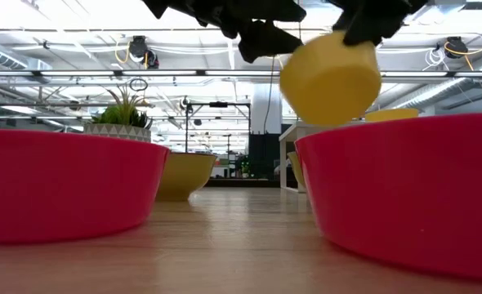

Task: Pick & Place Mini bowls
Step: Stack the yellow bowl on the yellow bowl on the shelf

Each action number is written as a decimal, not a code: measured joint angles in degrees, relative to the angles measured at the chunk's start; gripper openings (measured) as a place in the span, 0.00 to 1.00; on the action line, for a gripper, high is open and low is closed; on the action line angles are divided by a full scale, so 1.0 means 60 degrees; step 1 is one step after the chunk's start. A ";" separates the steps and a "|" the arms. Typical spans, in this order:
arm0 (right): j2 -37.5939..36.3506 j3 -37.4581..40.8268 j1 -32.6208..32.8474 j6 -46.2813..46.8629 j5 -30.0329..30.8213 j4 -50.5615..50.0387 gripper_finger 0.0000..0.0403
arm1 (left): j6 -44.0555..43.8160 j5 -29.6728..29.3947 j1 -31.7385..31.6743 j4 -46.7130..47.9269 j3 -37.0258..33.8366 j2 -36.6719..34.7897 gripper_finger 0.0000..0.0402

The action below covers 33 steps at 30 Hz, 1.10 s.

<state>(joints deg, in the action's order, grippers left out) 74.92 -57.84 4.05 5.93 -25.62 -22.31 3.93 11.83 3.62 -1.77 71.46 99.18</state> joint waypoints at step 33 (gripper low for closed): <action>-0.2825 -0.0831 -0.4901 0.0575 1.0741 -0.4647 0.00 | -0.0242 -0.0822 -0.0300 0.0275 0.0000 0.0000 0.70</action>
<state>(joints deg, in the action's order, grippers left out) 57.97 -62.83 -25.36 9.38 38.83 -50.19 2.48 6.90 1.83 -0.12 71.46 99.18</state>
